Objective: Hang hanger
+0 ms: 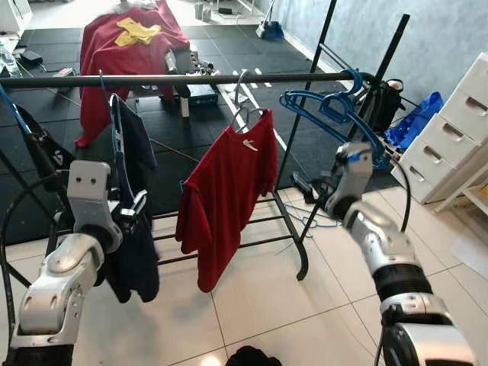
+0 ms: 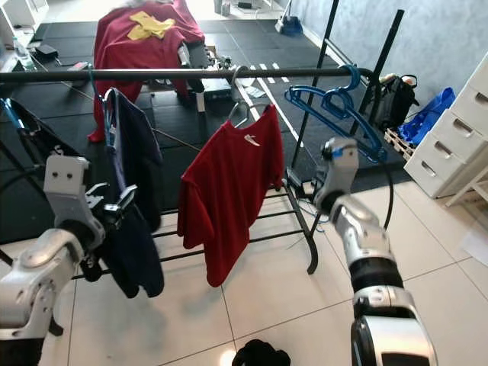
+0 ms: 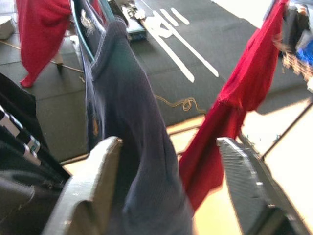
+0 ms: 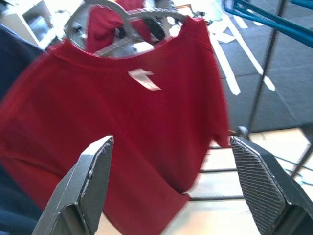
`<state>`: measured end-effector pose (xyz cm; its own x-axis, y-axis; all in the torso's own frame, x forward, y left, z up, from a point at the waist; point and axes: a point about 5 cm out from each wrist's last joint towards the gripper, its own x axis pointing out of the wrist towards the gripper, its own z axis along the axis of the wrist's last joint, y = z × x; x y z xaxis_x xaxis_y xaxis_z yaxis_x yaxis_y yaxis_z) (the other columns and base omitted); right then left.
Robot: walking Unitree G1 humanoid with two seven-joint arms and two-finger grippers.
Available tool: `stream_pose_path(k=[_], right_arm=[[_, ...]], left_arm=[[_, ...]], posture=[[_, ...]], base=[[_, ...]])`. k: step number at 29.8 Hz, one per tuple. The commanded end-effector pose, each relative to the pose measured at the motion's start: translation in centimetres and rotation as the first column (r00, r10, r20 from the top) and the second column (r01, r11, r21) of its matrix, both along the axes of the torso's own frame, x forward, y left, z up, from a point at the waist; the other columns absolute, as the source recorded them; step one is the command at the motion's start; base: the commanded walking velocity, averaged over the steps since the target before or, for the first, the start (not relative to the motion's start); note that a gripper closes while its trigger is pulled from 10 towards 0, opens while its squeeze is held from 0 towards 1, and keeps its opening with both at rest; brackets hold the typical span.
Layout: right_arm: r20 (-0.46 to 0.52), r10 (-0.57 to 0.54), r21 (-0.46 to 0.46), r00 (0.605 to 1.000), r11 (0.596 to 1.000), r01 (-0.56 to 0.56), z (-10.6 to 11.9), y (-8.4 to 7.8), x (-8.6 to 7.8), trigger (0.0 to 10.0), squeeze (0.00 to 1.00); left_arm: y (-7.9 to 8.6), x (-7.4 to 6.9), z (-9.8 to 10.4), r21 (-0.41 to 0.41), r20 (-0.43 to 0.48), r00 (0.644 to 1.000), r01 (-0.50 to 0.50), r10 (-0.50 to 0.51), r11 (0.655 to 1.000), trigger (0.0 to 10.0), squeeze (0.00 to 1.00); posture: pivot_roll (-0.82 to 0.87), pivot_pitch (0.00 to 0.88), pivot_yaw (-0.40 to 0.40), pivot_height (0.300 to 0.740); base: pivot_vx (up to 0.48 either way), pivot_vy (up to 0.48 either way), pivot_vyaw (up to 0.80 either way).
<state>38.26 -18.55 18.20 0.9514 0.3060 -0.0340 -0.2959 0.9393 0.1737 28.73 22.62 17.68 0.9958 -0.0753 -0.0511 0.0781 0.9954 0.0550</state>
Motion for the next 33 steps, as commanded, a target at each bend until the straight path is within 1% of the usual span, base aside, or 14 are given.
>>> stream_pose_path(k=[1,2,5,6,7,10,11,13,15,16,18,19,25,33], right_arm=[[-0.008,0.025,0.053,1.000,0.998,-0.025,0.2,1.0,0.7,10.0,0.00],[-0.010,0.060,0.099,0.998,0.993,-0.058,0.6,2.2,1.2,10.0,0.00],[-0.014,0.096,0.145,0.995,0.985,-0.093,0.9,3.6,1.7,10.0,0.00],[-0.004,0.125,0.199,0.992,0.972,-0.122,1.3,4.5,1.8,10.0,0.00],[0.006,0.145,0.234,0.989,0.962,-0.142,1.5,5.0,1.9,10.0,0.00],[0.006,0.145,0.234,0.989,0.962,-0.142,1.5,5.0,1.9,10.0,0.00],[0.029,0.171,0.267,0.985,0.948,-0.172,2.1,5.8,2.0,10.0,0.00],[0.029,0.171,0.267,0.985,0.948,-0.172,2.1,5.8,2.0,10.0,0.00],[0.048,0.191,0.283,0.980,0.939,-0.197,2.5,6.5,2.0,10.0,0.00],[0.053,0.204,0.277,0.977,0.937,-0.211,2.6,7.2,2.1,10.0,0.00],[0.053,0.204,0.277,0.977,0.937,-0.211,2.6,7.2,2.1,10.0,0.00],[0.031,0.177,0.241,0.984,0.954,-0.179,2.5,7.9,2.4,10.0,0.00],[-0.003,0.106,0.191,0.994,0.976,-0.104,2.2,7.7,2.8,10.0,0.00],[-0.001,0.112,0.151,0.994,0.982,-0.111,2.2,8.1,2.8,10.0,0.00]], left_arm=[[1.1,-1.2,-0.6,0.046,-0.039,0.999,-0.010,0.012,0.999,10.0,1.00],[2.0,-2.0,-0.6,0.059,-0.028,0.998,-0.047,0.048,0.997,10.0,1.00],[2.8,-2.8,-0.4,0.070,-0.006,0.997,-0.080,0.081,0.994,10.0,1.00],[3.2,-3.4,0.5,0.014,0.089,0.985,-0.148,0.146,0.989,10.0,0.73],[3.5,-3.9,1.0,-0.031,0.151,0.969,-0.195,0.198,0.980,10.0,0.73],[3.5,-3.9,1.0,-0.031,0.151,0.969,-0.195,0.198,0.980,10.0,0.73],[3.2,-4.8,0.4,-0.083,0.177,0.957,-0.219,0.231,0.972,10.0,0.00],[3.2,-4.8,0.4,-0.083,0.177,0.957,-0.219,0.231,0.972,10.0,0.00],[2.7,-5.8,-0.7,-0.127,0.174,0.955,-0.220,0.240,0.967,10.0,0.00],[1.6,-6.9,-3.0,-0.154,0.125,0.967,-0.204,0.224,0.967,10.0,0.00],[1.6,-6.9,-3.0,-0.154,0.125,0.967,-0.204,0.224,0.967,10.0,0.00],[0.4,-8.5,-6.1,-0.228,0.062,0.971,-0.212,0.232,0.950,10.0,0.00],[0.0,-9.3,-8.4,-0.240,0.017,0.972,-0.224,0.235,0.945,10.0,0.00],[-0.6,-11.1,-13.9,-0.288,-0.166,0.948,-0.310,0.272,0.906,10.0,0.00]], posture=[[-0.04,0.129,-0.079,0.740],[-0.02,0.131,-0.084,0.740],[-0.02,0.131,-0.084,0.740],[0.00,0.134,-0.092,0.740],[0.00,0.134,-0.092,0.740],[0.00,0.134,-0.092,0.740],[0.00,0.137,-0.091,0.740],[0.00,0.137,-0.091,0.740],[0.01,0.143,-0.089,0.740],[0.01,0.150,-0.088,0.740],[0.01,0.150,-0.088,0.740],[0.01,0.153,-0.088,0.740],[0.01,0.144,-0.090,0.740],[0.01,0.134,-0.096,0.740]], base=[[0.000,0.000,0.00],[0.000,0.000,0.00],[0.000,0.000,0.00],[0.000,0.000,0.00],[0.000,0.000,0.00],[0.000,0.000,0.00],[0.000,0.000,0.00],[0.000,0.000,0.00],[0.000,0.000,0.00],[0.000,0.000,0.00],[0.000,0.000,0.00],[0.000,0.000,0.00],[0.000,0.000,0.00],[0.000,0.000,0.00]])
